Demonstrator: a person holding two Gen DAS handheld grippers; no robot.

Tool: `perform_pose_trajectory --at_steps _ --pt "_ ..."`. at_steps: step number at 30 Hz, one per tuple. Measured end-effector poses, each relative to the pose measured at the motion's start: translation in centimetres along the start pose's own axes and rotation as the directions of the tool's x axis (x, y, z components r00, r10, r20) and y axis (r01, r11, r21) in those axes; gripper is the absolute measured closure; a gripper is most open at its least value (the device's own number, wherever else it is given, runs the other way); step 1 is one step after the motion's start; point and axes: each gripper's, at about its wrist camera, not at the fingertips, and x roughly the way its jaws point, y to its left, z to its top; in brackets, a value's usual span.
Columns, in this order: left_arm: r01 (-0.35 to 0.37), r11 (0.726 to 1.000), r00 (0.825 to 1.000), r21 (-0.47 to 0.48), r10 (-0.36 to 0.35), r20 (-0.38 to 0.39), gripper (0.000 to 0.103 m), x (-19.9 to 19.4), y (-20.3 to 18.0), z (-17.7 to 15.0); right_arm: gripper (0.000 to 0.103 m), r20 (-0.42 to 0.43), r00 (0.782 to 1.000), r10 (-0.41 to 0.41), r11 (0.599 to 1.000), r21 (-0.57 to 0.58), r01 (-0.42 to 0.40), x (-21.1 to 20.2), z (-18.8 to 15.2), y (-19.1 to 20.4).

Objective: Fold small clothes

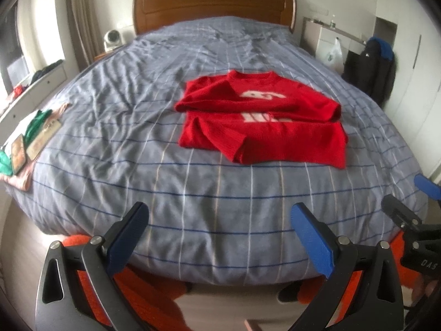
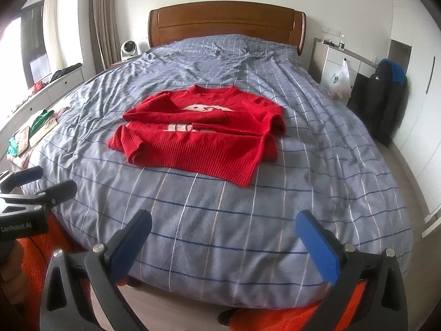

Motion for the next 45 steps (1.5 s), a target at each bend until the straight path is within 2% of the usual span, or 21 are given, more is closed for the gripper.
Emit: perform_pose_trajectory --at_steps 45 --pt "0.011 1.000 1.000 0.014 -0.011 -0.013 0.000 0.24 -0.37 -0.32 0.000 -0.027 1.000 0.003 1.000 0.010 -0.002 0.60 -0.51 -0.12"
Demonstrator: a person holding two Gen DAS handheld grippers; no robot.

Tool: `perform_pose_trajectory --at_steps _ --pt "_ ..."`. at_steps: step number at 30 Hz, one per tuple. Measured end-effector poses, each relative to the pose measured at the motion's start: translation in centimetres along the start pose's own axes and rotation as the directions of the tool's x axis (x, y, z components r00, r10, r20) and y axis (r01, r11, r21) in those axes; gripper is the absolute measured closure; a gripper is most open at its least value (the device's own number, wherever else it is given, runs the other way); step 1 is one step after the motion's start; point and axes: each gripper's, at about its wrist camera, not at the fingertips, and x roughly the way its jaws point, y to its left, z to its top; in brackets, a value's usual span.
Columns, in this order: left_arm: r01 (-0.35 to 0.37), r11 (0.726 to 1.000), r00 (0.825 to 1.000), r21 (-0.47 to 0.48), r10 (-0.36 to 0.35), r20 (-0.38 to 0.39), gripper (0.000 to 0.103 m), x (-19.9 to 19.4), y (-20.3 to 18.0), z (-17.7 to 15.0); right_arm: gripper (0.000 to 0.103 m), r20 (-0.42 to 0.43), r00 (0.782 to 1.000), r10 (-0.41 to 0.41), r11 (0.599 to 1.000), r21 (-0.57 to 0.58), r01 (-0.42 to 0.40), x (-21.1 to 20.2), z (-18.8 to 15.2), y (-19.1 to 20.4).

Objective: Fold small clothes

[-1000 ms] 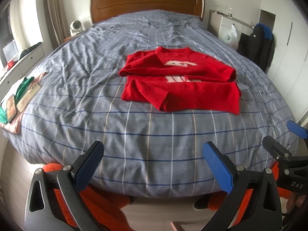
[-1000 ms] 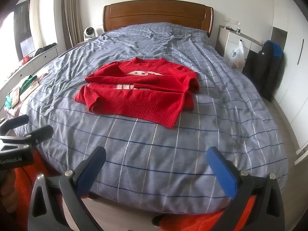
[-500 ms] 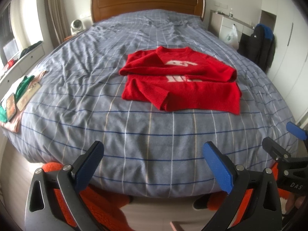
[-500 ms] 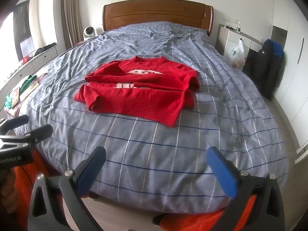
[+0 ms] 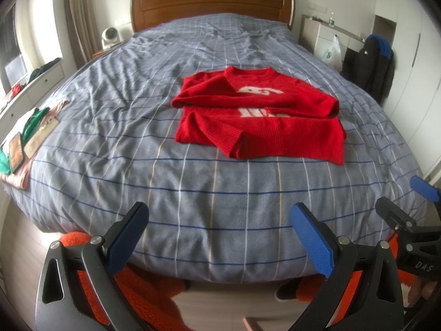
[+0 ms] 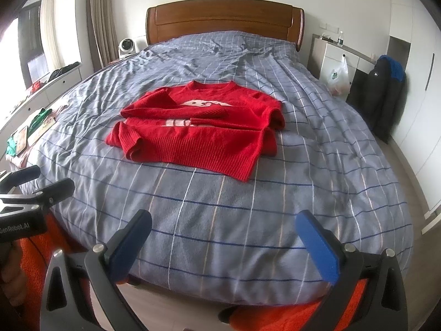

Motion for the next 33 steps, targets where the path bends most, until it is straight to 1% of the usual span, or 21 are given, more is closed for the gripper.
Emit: perform_pose_trajectory --at_steps 11,15,18,20,22,23,25,26,28,29,30,31,32,33 --pt "0.000 1.000 1.000 -0.015 0.000 0.007 0.000 0.0 0.4 -0.3 0.000 0.002 1.000 -0.002 1.000 0.000 0.002 0.0 0.0 0.1" --pt "0.000 1.000 1.000 -0.024 -0.001 -0.004 0.000 0.4 0.6 -0.2 0.000 0.017 1.000 -0.012 1.000 0.002 0.012 0.0 -0.1 0.1" --pt "0.002 1.000 1.000 -0.023 -0.003 -0.006 0.000 0.5 0.6 -0.1 0.000 0.010 1.000 -0.014 1.000 0.014 0.014 0.2 -0.3 -0.3" --pt "0.028 0.999 1.000 -0.028 -0.028 -0.013 0.000 1.2 0.8 0.6 0.000 0.009 1.000 -0.006 1.000 0.020 0.006 0.4 -0.4 -0.7" --pt "0.085 0.995 0.996 -0.050 -0.085 -0.014 0.000 2.8 1.3 1.9 0.000 0.024 1.000 0.007 1.000 0.014 -0.007 0.4 -0.2 -1.1" --pt "0.094 0.994 0.995 -0.053 -0.096 -0.023 0.000 4.0 1.5 2.7 0.000 0.042 0.999 0.020 1.000 0.008 -0.020 0.6 0.0 -1.4" --pt "0.110 0.993 0.990 -0.045 -0.114 -0.079 0.001 7.4 1.5 4.2 0.000 0.080 0.993 0.085 0.996 -0.007 -0.085 2.4 0.8 -2.9" --pt "0.110 0.993 0.987 -0.041 -0.114 -0.114 0.001 9.9 1.4 5.2 0.000 0.072 0.992 0.101 0.995 -0.007 -0.101 3.9 1.2 -3.6" --pt "0.097 0.995 0.983 -0.022 -0.099 -0.157 0.002 12.9 1.0 6.1 0.000 0.024 0.991 0.130 0.991 0.030 -0.131 7.6 2.2 -5.5" --pt "0.076 0.997 0.982 -0.008 -0.076 -0.174 0.005 14.7 0.6 6.5 0.000 -0.011 0.987 0.158 0.985 0.069 -0.156 9.7 2.8 -6.4" --pt "0.068 0.998 0.981 -0.002 -0.067 -0.179 0.009 15.5 0.5 6.7 0.001 -0.041 0.980 0.196 0.974 0.123 -0.189 11.6 3.4 -7.4" --pt "0.058 0.998 0.981 0.005 -0.056 -0.184 0.029 16.4 0.3 6.8 0.001 -0.054 0.972 0.229 0.962 0.163 -0.218 12.7 3.6 -8.0" --pt "0.061 0.998 0.981 0.005 -0.059 -0.187 0.053 16.7 0.3 6.9 0.002 -0.067 0.953 0.295 0.936 0.219 -0.275 14.4 4.0 -8.7" --pt "0.091 0.996 0.978 -0.016 -0.092 -0.187 0.069 16.8 0.5 7.0 0.006 -0.092 0.915 0.392 0.888 0.297 -0.351 16.8 4.3 -9.4"
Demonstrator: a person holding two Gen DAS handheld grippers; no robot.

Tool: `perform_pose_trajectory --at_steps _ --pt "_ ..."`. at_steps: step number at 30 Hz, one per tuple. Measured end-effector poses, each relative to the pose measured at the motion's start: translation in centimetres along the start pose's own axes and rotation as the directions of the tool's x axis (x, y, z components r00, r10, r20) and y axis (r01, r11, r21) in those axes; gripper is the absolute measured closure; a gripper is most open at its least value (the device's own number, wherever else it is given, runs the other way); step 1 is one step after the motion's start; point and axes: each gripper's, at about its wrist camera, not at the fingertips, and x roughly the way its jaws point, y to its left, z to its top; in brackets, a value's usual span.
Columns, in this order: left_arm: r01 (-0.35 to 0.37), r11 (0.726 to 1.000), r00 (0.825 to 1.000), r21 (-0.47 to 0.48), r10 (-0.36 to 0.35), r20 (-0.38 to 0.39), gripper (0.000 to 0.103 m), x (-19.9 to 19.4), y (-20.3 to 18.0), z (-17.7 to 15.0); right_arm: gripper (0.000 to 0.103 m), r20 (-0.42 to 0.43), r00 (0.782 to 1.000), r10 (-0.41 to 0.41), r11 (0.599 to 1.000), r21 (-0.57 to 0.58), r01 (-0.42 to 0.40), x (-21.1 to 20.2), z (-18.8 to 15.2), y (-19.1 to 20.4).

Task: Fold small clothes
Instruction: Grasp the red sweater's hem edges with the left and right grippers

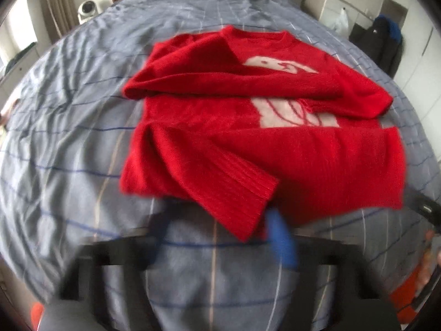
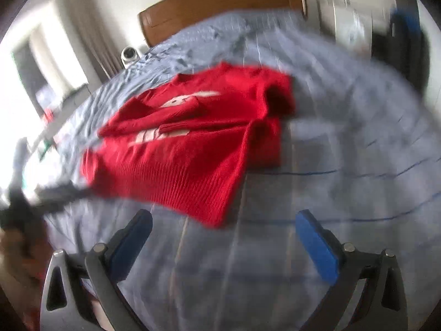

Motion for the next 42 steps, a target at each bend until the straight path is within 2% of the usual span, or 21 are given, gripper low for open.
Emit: perform_pose_trajectory --at_steps 1,2,3,4,10,13,17,18,20,21,22,23,24,25,27,28,29,31,33,36,42 --pt "0.029 0.999 1.000 -0.025 -0.029 0.007 0.096 -0.4 0.4 -0.1 0.021 -0.024 0.999 0.030 0.999 0.033 -0.030 0.9 0.3 -0.6" --pt "0.062 0.996 0.998 -0.065 -0.060 0.031 0.097 -1.6 1.1 -0.6 0.032 -0.039 0.997 0.066 0.995 0.074 -0.063 1.9 0.7 -1.3" --pt "0.091 0.992 0.995 -0.084 -0.087 0.049 0.097 -2.6 1.7 -0.9 0.061 -0.034 0.996 0.080 0.993 0.087 -0.077 2.0 0.8 -1.5" --pt "0.137 0.985 0.989 -0.100 -0.131 0.066 0.097 -4.3 2.5 -1.8 0.100 -0.030 0.994 0.100 0.990 0.099 -0.097 1.6 0.8 -1.5" --pt "0.290 0.951 0.956 -0.110 -0.293 -0.012 0.098 -10.6 5.0 -8.6 0.098 -0.081 0.975 0.208 0.977 0.059 -0.203 -6.9 -2.2 0.5" --pt "0.241 0.965 0.963 -0.101 -0.251 -0.102 0.098 -9.0 4.6 -12.0 0.098 -0.161 0.977 0.137 0.991 0.015 -0.136 -8.8 -5.5 1.2" --pt "0.133 0.986 0.979 -0.098 -0.146 -0.145 0.093 -5.7 5.0 -13.6 0.098 -0.220 0.975 0.002 0.999 0.043 0.007 -5.1 -9.0 -1.0" --pt "0.124 0.988 0.981 -0.095 -0.137 -0.136 0.087 -5.8 5.2 -13.8 0.098 -0.210 0.978 0.001 0.998 0.062 0.012 -4.5 -9.3 -1.4" --pt "0.166 0.980 0.978 -0.111 -0.178 -0.109 0.049 -6.7 5.5 -14.0 0.097 -0.182 0.983 -0.001 0.997 0.073 0.014 -3.8 -9.6 -1.8" --pt "0.189 0.975 0.977 -0.118 -0.198 -0.074 0.037 -7.7 5.8 -14.0 0.093 -0.162 0.987 0.009 0.997 0.083 0.005 -4.0 -9.7 -1.7" --pt "0.193 0.974 0.980 -0.122 -0.198 -0.032 0.018 -8.5 6.0 -13.9 0.081 -0.155 0.988 0.022 0.996 0.090 -0.008 -4.5 -9.9 -1.6" --pt "0.189 0.974 0.982 -0.125 -0.191 -0.004 0.014 -8.9 6.1 -13.7 0.072 -0.146 0.988 0.049 0.995 0.098 -0.034 -4.9 -10.1 -1.6" --pt "0.185 0.974 0.983 -0.129 -0.185 0.007 0.014 -9.1 6.1 -13.2 0.053 -0.138 0.988 0.062 0.994 0.101 -0.049 -5.0 -10.0 -1.5" --pt "0.182 0.975 0.983 -0.130 -0.184 -0.005 0.017 -8.7 5.9 -12.8 0.041 -0.125 0.990 0.072 0.993 0.103 -0.059 -5.1 -10.1 -1.6" --pt "0.184 0.974 0.980 -0.130 -0.191 -0.047 0.045 -6.9 5.5 -11.9 0.041 -0.124 0.990 0.065 0.993 0.102 -0.053 -5.4 -10.5 -1.6" --pt "0.179 0.975 0.979 -0.128 -0.190 -0.078 0.080 -5.9 5.3 -11.7 0.041 -0.142 0.988 0.062 0.994 0.100 -0.048 -5.0 -10.5 -1.7" --pt "0.181 0.975 0.975 -0.131 -0.195 -0.107 0.098 -5.0 5.0 -11.4 0.047 -0.150 0.987 0.059 0.994 0.098 -0.045 -4.7 -10.6 -1.8" --pt "0.152 0.979 0.982 -0.136 -0.165 -0.091 0.100 -5.1 4.5 -11.4 0.098 -0.161 0.987 0.023 0.997 0.071 -0.011 -3.8 -10.2 -1.8" --pt "0.102 0.989 0.990 -0.105 -0.111 -0.082 0.101 -5.9 3.8 -12.0 0.099 -0.161 0.987 0.012 0.996 0.085 0.001 -4.1 -10.0 -2.1" --pt "0.050 0.995 0.994 -0.088 -0.058 -0.091 0.101 -5.5 4.6 -13.1 0.100 -0.158 0.983 -0.095 0.995 0.013 0.098 -5.4 -10.3 -1.3" --pt "0.020 0.997 0.994 -0.080 -0.029 -0.105 0.101 -3.6 5.0 -13.0 0.100 -0.168 0.980 -0.106 0.990 0.073 0.120 -3.0 -11.4 -2.8"
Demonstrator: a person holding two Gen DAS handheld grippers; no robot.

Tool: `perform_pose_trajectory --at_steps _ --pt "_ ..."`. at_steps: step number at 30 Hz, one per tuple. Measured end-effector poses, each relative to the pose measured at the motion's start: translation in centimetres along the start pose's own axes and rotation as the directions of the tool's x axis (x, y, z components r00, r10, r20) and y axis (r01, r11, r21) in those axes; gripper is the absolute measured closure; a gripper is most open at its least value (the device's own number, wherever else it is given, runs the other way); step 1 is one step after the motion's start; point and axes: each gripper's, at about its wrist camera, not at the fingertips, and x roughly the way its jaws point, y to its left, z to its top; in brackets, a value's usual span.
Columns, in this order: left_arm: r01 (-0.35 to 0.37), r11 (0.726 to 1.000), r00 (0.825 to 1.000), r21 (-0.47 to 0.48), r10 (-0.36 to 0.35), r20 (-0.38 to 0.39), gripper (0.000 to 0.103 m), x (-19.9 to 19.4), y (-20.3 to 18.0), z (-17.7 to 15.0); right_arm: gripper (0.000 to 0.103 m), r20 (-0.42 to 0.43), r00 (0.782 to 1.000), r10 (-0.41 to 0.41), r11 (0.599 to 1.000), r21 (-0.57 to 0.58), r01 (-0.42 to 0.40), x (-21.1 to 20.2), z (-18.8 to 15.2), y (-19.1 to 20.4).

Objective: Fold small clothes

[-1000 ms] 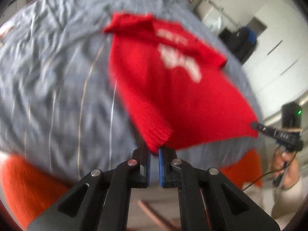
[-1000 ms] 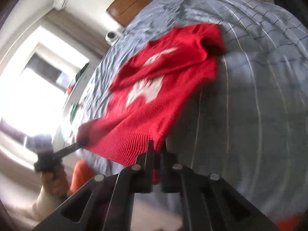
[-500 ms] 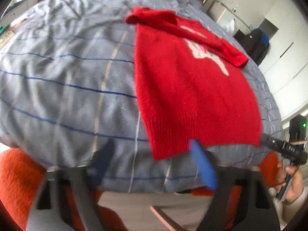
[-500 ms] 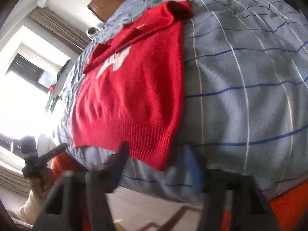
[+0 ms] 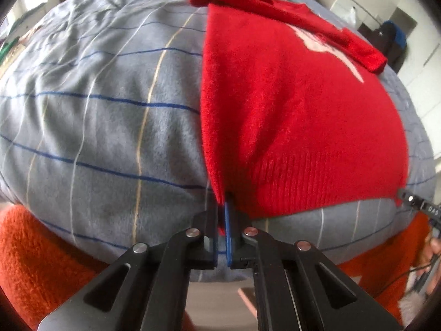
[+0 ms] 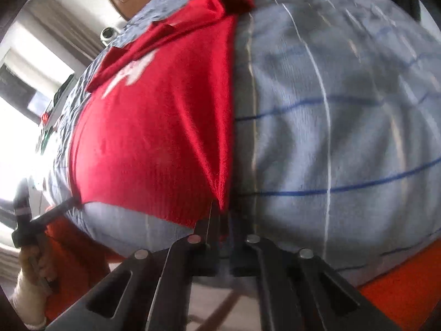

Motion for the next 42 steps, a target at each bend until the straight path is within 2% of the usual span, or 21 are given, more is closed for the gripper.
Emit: perform_pose_trajectory --at_steps 3,8,14,21,22,23,25,26,27,28,30,31,33,35,36,38,40,42 --pt "-0.021 0.999 1.000 0.024 0.021 0.011 0.101 0.6 -1.2 0.6 0.100 0.004 1.000 -0.011 1.000 -0.014 0.011 -0.2 0.0 0.1" --pt "-0.013 1.000 1.000 0.008 0.013 0.013 0.101 0.7 -1.2 0.6 0.100 0.018 1.000 0.004 1.000 -0.004 -0.004 -0.2 0.0 -0.1" --pt "-0.008 1.000 1.000 0.012 0.007 0.023 0.100 -0.2 -0.4 -0.8 0.100 0.034 0.999 -0.006 1.000 -0.013 0.007 -0.4 -0.4 0.0" --pt "-0.024 0.999 0.999 0.028 0.023 0.027 0.095 -0.9 -0.5 -1.2 0.100 0.048 0.999 0.020 1.000 0.012 -0.020 -0.4 -0.5 -0.3" --pt "-0.034 0.999 0.999 0.037 0.033 0.028 0.087 -1.2 -0.7 -1.3 0.100 0.049 0.999 0.023 1.000 0.012 -0.024 -0.5 -0.5 -0.4" --pt "-0.046 0.998 0.999 0.044 0.045 0.028 0.072 -1.8 -0.8 -1.5 0.097 0.047 0.998 0.034 0.999 0.014 -0.034 -0.7 -0.5 -0.4" --pt "-0.053 0.998 0.998 0.039 0.051 0.044 0.055 -3.8 -0.5 -2.1 0.084 0.031 0.997 0.071 0.997 0.028 -0.072 -1.2 -0.5 -0.9" --pt "-0.048 0.998 0.997 0.031 0.046 0.067 0.048 -4.9 -0.2 -2.1 0.078 0.020 0.996 0.090 0.995 0.043 -0.090 -1.7 -0.4 -1.3" --pt "-0.044 0.999 0.995 0.023 0.042 0.096 0.045 -6.0 0.2 -2.0 0.068 0.015 0.995 0.094 0.994 0.057 -0.095 -2.4 -0.3 -1.9" --pt "-0.052 0.999 0.989 0.009 0.050 0.141 0.037 -7.3 0.8 -1.7 0.065 0.023 0.998 0.059 0.997 0.053 -0.060 -3.6 -0.1 -2.4" --pt "-0.088 0.996 0.970 -0.027 0.091 0.224 0.031 -8.9 1.9 -0.5 0.065 0.067 0.996 -0.053 0.998 -0.016 0.054 -6.1 0.9 -2.3" --pt "-0.101 0.994 0.959 -0.045 0.109 0.260 0.029 -9.3 2.3 0.2 0.065 0.109 0.986 -0.126 0.987 -0.087 0.136 -7.6 1.8 -1.5" --pt "-0.120 0.989 0.939 -0.091 0.143 0.314 0.029 -9.2 3.3 1.5 0.065 0.166 0.972 -0.168 0.962 -0.187 0.198 -9.2 3.8 0.2" --pt "-0.151 0.980 0.917 -0.133 0.189 0.351 0.029 -8.4 3.8 2.0 0.065 0.185 0.973 -0.137 0.944 -0.272 0.185 -9.6 6.1 2.6" --pt "-0.166 0.975 0.913 -0.148 0.209 0.351 0.029 -7.9 4.0 1.8 0.065 0.188 0.977 -0.106 0.933 -0.322 0.163 -9.3 7.3 4.3" --pt "-0.180 0.969 0.922 -0.172 0.227 0.315 0.029 -6.6 4.4 1.2 0.065 0.193 0.980 -0.047 0.893 -0.432 0.128 -8.0 9.3 7.6" --pt "-0.176 0.969 0.935 -0.175 0.220 0.279 0.029 -5.8 4.8 0.7 0.065 0.201 0.980 -0.005 0.830 -0.546 0.116 -5.6 11.1 11.2" --pt "-0.174 0.966 0.932 -0.189 0.223 0.285 0.029 -6.1 5.1 0.2 0.066 0.170 0.985 0.025 0.782 -0.617 0.086 -2.6 12.9 14.0"
